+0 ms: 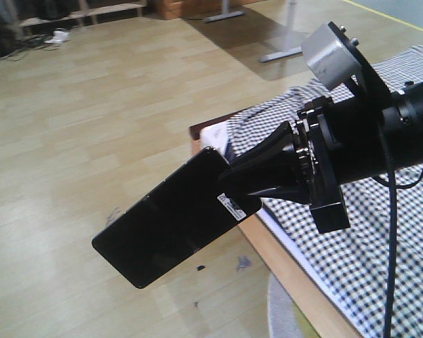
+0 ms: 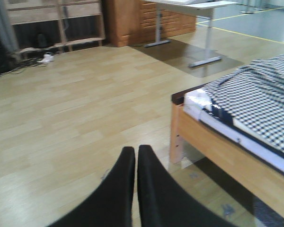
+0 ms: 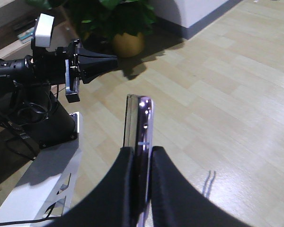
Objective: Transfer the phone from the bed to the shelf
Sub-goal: 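Hold the phone in the right gripper while the base turns away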
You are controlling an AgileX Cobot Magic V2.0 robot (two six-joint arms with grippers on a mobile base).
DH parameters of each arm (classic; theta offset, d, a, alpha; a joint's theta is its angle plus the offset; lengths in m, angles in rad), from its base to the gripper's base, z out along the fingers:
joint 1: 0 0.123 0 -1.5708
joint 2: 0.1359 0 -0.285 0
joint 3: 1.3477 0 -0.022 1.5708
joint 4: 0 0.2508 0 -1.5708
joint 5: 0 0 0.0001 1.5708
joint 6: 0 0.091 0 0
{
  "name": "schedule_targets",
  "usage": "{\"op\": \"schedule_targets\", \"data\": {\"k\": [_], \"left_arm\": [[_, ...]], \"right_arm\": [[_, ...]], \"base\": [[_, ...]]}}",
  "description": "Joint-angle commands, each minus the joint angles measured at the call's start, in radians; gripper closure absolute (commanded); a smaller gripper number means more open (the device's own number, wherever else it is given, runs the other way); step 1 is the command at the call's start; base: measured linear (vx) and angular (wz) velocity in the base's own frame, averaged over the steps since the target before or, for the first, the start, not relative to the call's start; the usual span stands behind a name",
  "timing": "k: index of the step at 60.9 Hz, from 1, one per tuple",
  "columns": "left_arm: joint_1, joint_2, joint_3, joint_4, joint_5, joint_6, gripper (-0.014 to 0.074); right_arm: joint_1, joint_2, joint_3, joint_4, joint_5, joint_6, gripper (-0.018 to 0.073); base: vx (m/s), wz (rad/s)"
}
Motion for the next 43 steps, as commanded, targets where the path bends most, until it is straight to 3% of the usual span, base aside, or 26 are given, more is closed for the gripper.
{"op": "schedule_targets", "data": {"k": [1, 43], "left_arm": [[-0.004, -0.007, 0.002, -0.010, -0.073, -0.004, 0.0596], [-0.004, -0.007, 0.002, -0.010, -0.073, -0.004, 0.0596]], "right_arm": [[-0.001, -0.029, -0.023, 0.097, 0.063, -0.006, 0.0561], [-0.001, -0.029, -0.023, 0.097, 0.063, -0.006, 0.0561]], "base": [[-0.13, 0.50], [-0.13, 0.52]]}}
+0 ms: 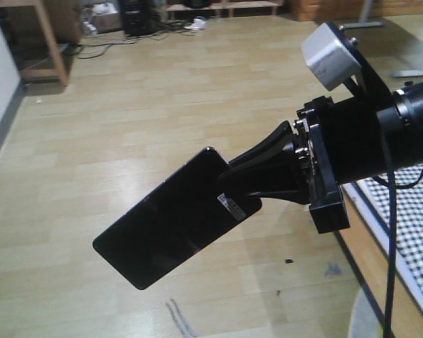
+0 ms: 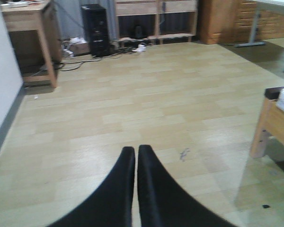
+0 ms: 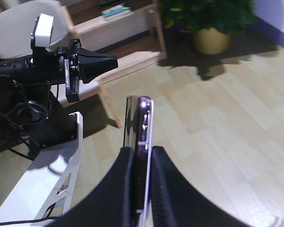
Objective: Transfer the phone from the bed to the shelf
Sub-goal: 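Hold the phone in the right gripper while the base turns away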
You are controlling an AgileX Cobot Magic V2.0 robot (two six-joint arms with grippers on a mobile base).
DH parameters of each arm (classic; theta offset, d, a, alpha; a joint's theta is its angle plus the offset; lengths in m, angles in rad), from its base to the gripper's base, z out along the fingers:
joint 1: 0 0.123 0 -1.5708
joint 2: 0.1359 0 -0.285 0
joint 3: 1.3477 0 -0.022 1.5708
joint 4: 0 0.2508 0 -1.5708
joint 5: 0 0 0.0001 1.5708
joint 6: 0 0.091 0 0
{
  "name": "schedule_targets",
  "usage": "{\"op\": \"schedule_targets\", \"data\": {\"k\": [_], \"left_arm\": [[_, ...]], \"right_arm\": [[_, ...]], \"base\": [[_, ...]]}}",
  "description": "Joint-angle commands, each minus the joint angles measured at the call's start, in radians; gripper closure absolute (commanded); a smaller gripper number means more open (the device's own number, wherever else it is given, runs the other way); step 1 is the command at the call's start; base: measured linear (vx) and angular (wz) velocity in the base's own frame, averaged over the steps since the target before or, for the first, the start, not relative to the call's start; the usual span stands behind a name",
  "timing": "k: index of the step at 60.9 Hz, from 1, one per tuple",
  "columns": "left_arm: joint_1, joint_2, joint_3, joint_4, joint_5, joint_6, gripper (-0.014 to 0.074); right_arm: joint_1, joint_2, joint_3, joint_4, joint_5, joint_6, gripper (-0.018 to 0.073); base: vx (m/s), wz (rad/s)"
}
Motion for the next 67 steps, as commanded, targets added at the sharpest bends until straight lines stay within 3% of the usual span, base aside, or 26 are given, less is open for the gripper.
{"op": "schedule_targets", "data": {"k": [1, 31, 67], "left_arm": [[-0.004, -0.007, 0.002, -0.010, -0.073, -0.004, 0.0596], [-0.004, -0.007, 0.002, -0.010, -0.073, -0.004, 0.0596], [-0.004, -0.007, 0.002, -0.010, -0.073, -0.004, 0.0596]], "right_arm": [[-0.001, -0.029, -0.023, 0.097, 0.063, -0.006, 0.0561], [-0.001, -0.029, -0.023, 0.097, 0.063, -0.006, 0.0561], [-0.001, -0.029, -0.023, 0.097, 0.063, -0.006, 0.0561]], "base": [[-0.13, 0.51], [-0.10, 0.39], [0.03, -0.08]]}}
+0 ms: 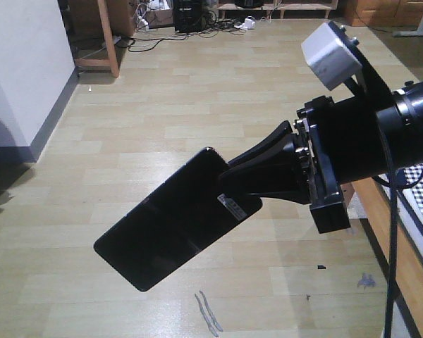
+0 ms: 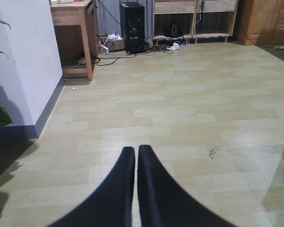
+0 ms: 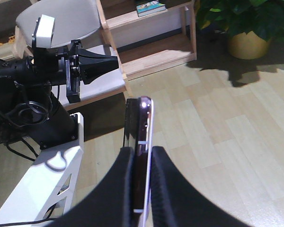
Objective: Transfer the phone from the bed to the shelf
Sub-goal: 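Hold the phone in the right gripper while the base turns away, then carry the phone in the right gripper while driving toward the shelves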
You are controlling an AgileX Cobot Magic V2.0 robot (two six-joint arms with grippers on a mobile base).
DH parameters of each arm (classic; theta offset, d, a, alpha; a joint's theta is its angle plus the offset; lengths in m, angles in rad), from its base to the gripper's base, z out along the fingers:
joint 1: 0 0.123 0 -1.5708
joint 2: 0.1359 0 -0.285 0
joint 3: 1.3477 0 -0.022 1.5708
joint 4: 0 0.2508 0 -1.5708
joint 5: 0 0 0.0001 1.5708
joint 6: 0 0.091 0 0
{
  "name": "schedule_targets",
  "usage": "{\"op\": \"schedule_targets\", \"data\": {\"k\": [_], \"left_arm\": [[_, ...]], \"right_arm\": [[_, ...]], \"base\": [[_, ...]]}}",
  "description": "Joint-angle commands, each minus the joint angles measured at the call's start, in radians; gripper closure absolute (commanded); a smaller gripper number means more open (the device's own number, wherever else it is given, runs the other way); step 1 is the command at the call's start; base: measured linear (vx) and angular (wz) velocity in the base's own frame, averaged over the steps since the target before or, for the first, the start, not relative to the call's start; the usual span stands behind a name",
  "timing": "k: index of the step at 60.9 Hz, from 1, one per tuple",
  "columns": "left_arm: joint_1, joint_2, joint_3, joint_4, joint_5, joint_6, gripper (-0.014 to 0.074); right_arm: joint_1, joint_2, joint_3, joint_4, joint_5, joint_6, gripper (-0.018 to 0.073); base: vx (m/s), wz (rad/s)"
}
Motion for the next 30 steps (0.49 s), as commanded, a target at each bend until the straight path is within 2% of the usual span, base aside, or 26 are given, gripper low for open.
{"op": "schedule_targets", "data": {"k": [1, 30], "left_arm": [[-0.004, -0.007, 0.002, -0.010, -0.073, -0.004, 0.0596], [-0.004, -0.007, 0.002, -0.010, -0.073, -0.004, 0.0596]], "right_arm": [[-0.001, -0.029, -0.023, 0.094, 0.061, -0.006, 0.0561], [-0.001, -0.029, -0.023, 0.094, 0.061, -0.006, 0.0561]], "base": [[0.08, -0.08], [0.09, 0.03]]}}
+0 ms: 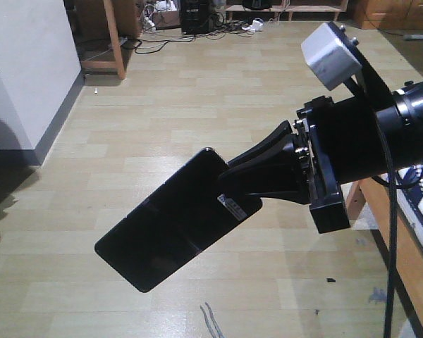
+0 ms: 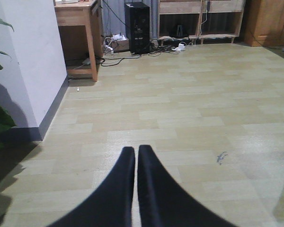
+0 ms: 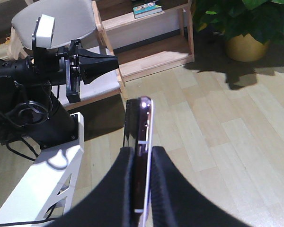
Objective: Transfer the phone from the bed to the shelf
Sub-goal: 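Carry the phone in the right gripper while driving toward the shelves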
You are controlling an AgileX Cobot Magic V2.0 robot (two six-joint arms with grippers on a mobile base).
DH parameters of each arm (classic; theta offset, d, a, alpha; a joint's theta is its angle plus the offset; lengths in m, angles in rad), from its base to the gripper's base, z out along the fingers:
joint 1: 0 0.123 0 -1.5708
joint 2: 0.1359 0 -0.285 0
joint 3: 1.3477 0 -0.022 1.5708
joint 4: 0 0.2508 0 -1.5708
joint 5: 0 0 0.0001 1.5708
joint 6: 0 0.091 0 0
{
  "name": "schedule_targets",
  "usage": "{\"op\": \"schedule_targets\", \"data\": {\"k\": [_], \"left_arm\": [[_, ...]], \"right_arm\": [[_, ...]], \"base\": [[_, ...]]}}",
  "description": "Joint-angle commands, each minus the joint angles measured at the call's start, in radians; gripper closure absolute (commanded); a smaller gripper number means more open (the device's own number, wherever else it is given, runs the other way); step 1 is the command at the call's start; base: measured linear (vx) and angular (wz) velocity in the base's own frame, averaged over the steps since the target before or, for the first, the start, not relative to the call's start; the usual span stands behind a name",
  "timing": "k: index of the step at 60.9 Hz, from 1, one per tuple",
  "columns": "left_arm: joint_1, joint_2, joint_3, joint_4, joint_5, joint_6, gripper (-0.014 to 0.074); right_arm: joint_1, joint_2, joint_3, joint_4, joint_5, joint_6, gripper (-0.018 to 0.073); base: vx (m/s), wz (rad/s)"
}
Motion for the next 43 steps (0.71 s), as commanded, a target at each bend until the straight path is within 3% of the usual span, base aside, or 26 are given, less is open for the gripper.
{"op": "schedule_targets", "data": {"k": [1, 43], "left_arm": [[-0.004, -0.007, 0.002, -0.010, -0.073, -0.004, 0.0596], [-0.004, -0.007, 0.002, -0.010, -0.073, -0.004, 0.0596]], "right_arm": [[-0.001, -0.029, -0.023, 0.094, 0.061, -0.006, 0.0561], [-0.001, -0.029, -0.023, 0.094, 0.061, -0.006, 0.0561]], "base": [[0.10, 0.12], [0.13, 0.02]]}}
